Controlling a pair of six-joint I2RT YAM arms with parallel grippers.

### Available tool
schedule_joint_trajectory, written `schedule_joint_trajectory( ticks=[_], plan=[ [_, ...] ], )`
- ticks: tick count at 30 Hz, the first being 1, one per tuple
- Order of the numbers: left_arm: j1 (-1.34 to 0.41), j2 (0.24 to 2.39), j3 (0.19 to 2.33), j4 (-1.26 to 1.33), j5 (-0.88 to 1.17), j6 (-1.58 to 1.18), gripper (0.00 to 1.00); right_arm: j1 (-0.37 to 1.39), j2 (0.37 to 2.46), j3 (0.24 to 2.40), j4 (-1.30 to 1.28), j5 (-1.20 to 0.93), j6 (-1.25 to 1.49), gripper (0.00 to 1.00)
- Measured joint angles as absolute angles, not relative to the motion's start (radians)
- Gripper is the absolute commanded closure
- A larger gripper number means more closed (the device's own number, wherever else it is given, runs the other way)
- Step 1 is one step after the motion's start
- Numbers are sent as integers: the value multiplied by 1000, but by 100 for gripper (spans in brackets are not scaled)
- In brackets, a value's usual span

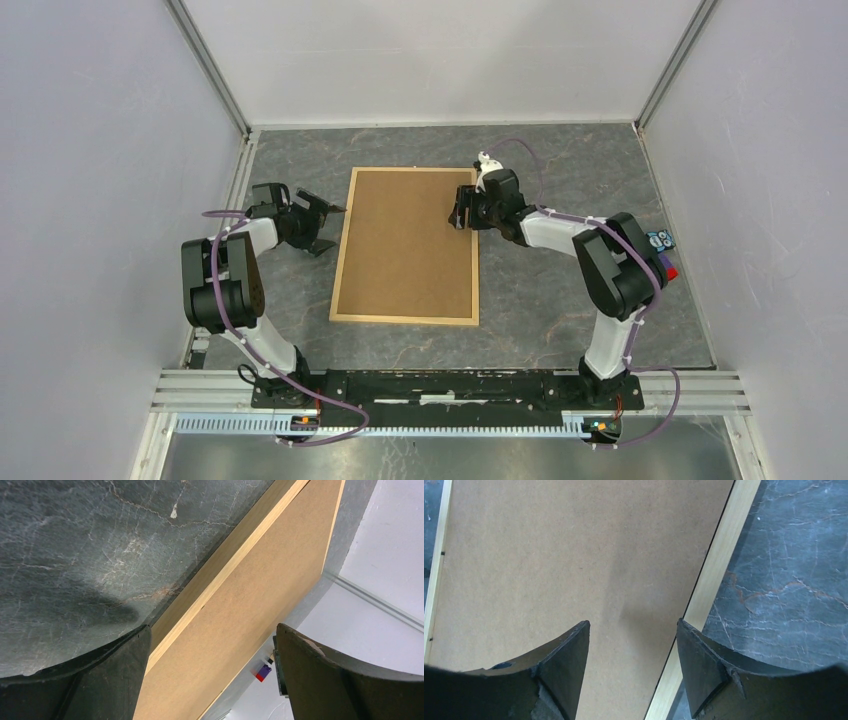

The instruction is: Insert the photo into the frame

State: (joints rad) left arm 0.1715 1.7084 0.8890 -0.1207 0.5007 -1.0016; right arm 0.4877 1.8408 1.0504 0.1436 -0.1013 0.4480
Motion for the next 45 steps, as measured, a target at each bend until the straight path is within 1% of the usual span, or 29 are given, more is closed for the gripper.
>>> schedule_joint_trajectory(
  ticks=[8, 18, 21, 24, 28, 31, 34, 39, 45],
  plan=[
    [171, 1708, 889, -121, 501, -1002, 0, 486, 1914, 1101, 158, -113, 465, 32],
    [171, 1729, 891, -120, 508, -1002, 0, 492, 1925, 1092, 187, -162, 493, 33],
    [168, 1729, 891, -118, 508, -1002, 0, 496, 1923, 1092, 182, -157, 479, 29],
    [167, 1729, 891, -118, 508, -1002, 0, 496, 1901, 1089, 158, -134, 453, 22],
    [164, 1729, 891, -119, 507, -1002, 0, 494, 1794, 1043, 129, -77, 414, 16],
    [154, 1729, 891, -123, 503, -1002, 0, 477, 1726, 1030, 126, -41, 395, 15],
    [130, 1729, 891, -128, 487, -994, 0, 447, 1716, 1030, 128, -25, 387, 15],
    [86, 1724, 883, -117, 477, -994, 0, 418, 1794, 1030, 119, -32, 387, 16],
    [42, 1633, 753, -36, 476, -995, 0, 421, 1868, 1049, 89, -67, 383, 16]
  ],
)
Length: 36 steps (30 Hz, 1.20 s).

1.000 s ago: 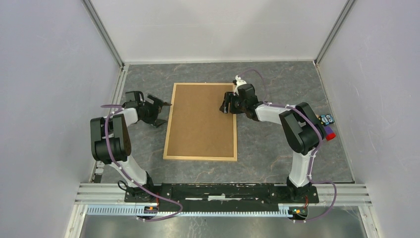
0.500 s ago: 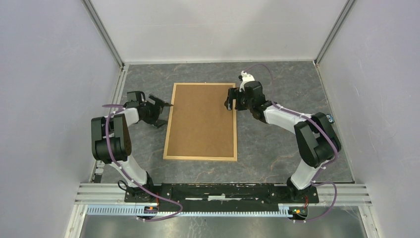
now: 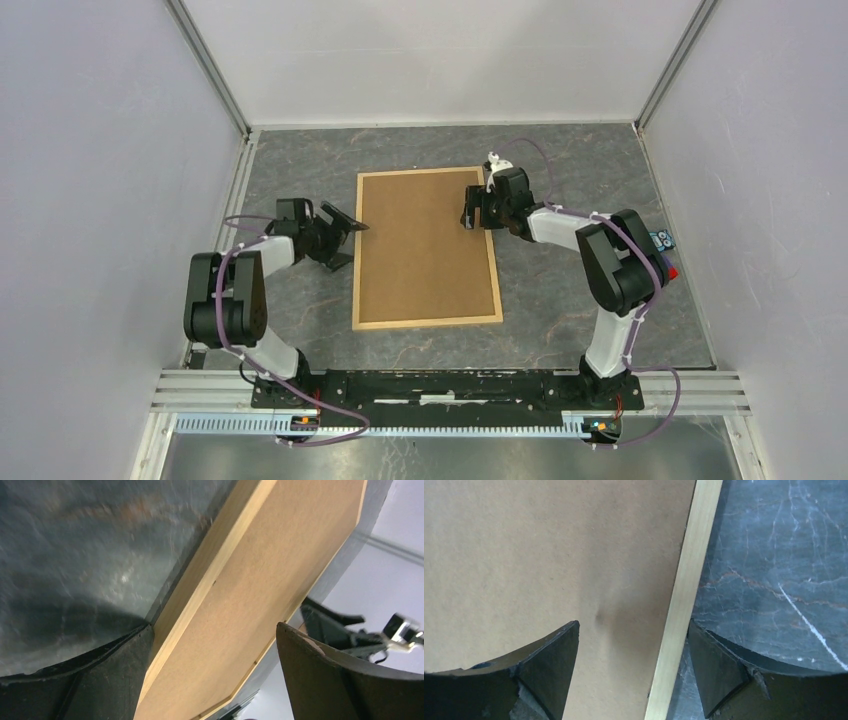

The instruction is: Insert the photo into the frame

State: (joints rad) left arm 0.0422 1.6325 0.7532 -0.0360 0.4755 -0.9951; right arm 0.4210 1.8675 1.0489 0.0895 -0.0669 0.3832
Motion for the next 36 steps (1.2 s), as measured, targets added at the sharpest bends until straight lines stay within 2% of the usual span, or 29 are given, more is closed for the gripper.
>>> schedule_joint_trajectory(
  ticks=[8, 16, 19, 24, 28, 31, 36],
  plan=[
    [-131, 1465, 578, 32, 412, -1024, 0, 393, 1961, 1154, 112, -105, 360, 17],
    [-554, 1298, 455, 32, 266, -1142, 0, 387, 2091, 1373, 57, -185, 311, 15],
    [-619, 1269, 451, 1, 234, -1148, 0, 401, 2081, 1414, 5, -224, 289, 14],
    [-621, 1126, 476, -162, 138, -1112, 0, 392, 1936, 1357, -96, -198, 245, 9],
    [-558, 1094, 639, -325, 97, -976, 0, 364, 1701, 1217, -130, -80, 244, 9],
    [-425, 1171, 828, -408, 105, -848, 0, 341, 1505, 1050, -101, -7, 292, 9],
    [-223, 1405, 1075, -421, 105, -711, 0, 286, 1325, 813, -80, 81, 432, 7]
  ],
)
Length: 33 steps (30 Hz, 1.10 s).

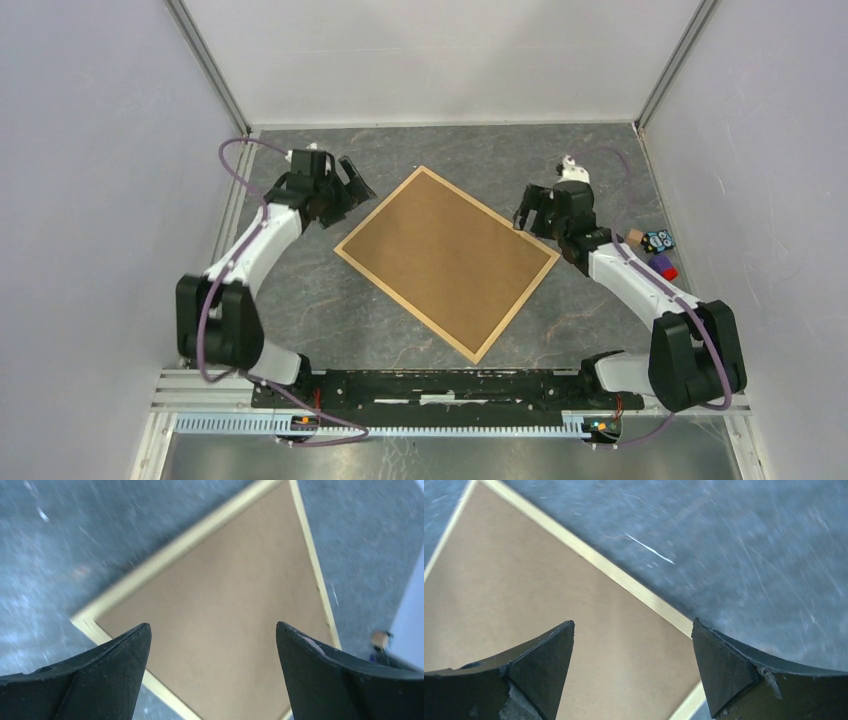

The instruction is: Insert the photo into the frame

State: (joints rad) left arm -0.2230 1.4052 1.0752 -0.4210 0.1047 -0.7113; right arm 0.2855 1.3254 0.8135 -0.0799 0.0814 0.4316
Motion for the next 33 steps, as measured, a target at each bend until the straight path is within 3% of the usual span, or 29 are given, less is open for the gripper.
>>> schedule_joint_trajectory(
  ticks=[6, 14, 23, 33],
  plan=[
    [-119, 1754, 1263, -411, 134, -682, 0, 271, 1255, 704, -152, 265, 704, 7],
    [-88, 1940, 1351, -440, 197, -649, 0, 261, 1231, 576, -175, 387, 973, 8],
    [-84, 1954, 1305, -397, 281, -663, 0, 260, 1275, 498, -87, 342, 1082, 9],
    [-61, 1670, 878, -161, 346, -796, 0, 184, 1482, 590, 178, 139, 793, 7]
  ],
)
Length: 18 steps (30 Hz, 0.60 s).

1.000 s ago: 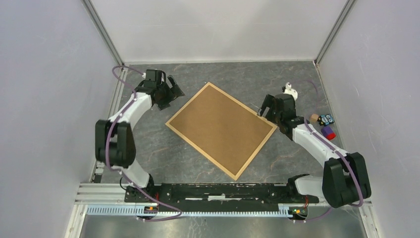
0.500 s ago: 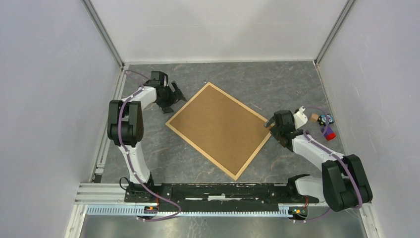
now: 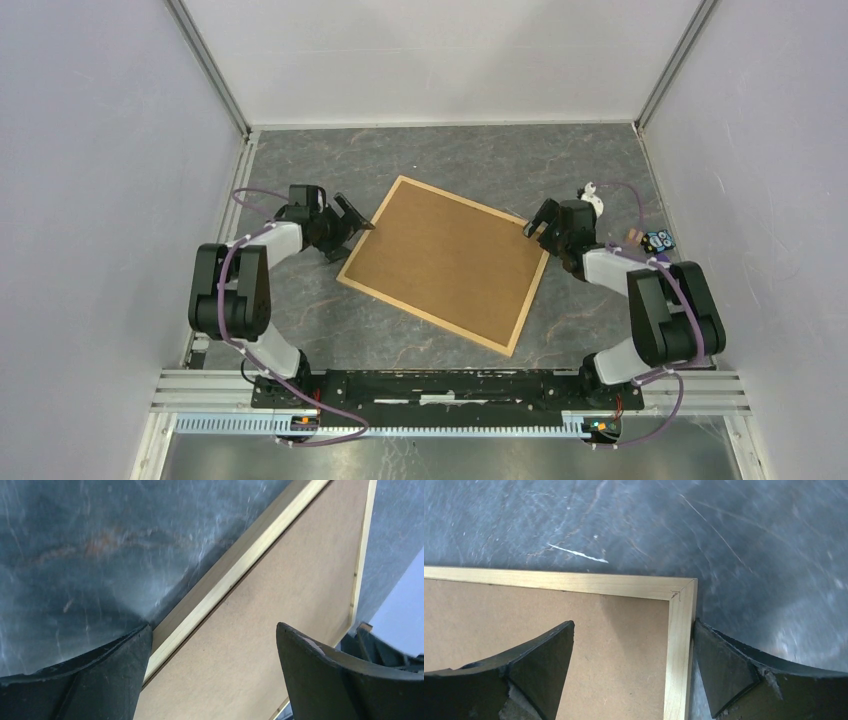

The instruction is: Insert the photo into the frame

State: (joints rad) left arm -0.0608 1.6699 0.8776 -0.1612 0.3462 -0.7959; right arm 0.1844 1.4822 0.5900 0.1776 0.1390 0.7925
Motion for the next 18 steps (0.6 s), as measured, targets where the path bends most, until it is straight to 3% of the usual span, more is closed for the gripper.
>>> schedule_joint_trajectory(
  ticks=[12, 18],
  plan=[
    [-123, 1417, 844, -463, 212, -654, 0, 154, 1696, 804, 191, -139, 439, 7],
    [-158, 1462, 958, -507, 212, -606, 0, 154, 1702, 810, 185, -164, 405, 7]
  ],
)
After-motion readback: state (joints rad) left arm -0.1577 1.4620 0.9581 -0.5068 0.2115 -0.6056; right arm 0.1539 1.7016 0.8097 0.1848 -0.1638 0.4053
